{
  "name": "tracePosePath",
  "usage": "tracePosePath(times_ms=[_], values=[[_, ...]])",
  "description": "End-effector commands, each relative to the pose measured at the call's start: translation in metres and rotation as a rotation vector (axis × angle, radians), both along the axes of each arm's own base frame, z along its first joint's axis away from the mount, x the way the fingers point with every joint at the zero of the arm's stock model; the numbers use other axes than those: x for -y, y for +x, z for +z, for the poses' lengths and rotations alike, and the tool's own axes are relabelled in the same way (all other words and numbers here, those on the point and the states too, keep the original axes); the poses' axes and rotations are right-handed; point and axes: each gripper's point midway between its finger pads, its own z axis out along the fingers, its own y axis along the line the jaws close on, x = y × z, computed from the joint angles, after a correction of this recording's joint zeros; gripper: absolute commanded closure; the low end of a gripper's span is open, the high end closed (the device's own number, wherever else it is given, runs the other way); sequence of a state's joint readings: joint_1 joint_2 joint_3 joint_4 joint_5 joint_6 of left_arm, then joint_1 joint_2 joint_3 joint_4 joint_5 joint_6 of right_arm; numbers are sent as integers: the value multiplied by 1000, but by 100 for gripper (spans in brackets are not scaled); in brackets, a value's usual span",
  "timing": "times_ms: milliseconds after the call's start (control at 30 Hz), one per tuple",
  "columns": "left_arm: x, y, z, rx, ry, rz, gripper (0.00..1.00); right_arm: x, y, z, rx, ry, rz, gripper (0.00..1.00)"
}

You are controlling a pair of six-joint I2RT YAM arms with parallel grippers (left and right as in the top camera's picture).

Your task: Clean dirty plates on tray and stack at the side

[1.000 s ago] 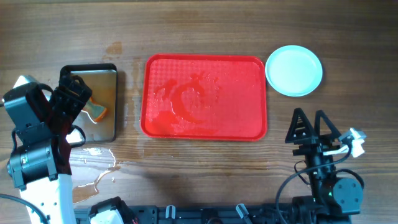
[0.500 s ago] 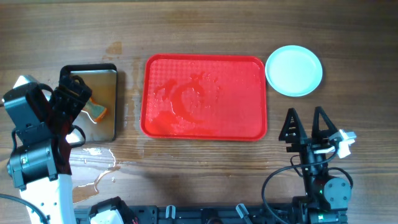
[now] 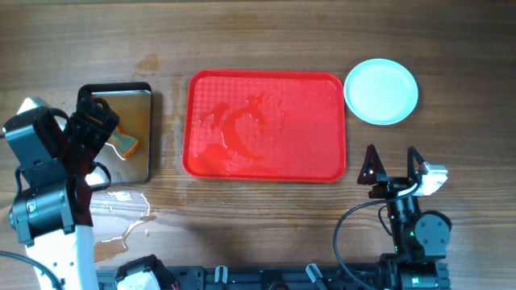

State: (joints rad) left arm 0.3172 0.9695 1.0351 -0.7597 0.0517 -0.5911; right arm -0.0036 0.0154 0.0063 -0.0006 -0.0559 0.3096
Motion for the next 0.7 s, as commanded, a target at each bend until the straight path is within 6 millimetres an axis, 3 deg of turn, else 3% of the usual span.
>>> tracePosePath(times_ms=[0, 300, 667], values=[[1, 1, 0, 2, -7, -5, 0, 2, -1, 3, 14, -27, -7, 0], [1, 1, 0, 2, -7, -5, 0, 1, -1, 2, 22, -235, 0, 0], [1, 1, 0, 2, -7, -5, 0, 0, -1, 3, 23, -203, 3, 0]])
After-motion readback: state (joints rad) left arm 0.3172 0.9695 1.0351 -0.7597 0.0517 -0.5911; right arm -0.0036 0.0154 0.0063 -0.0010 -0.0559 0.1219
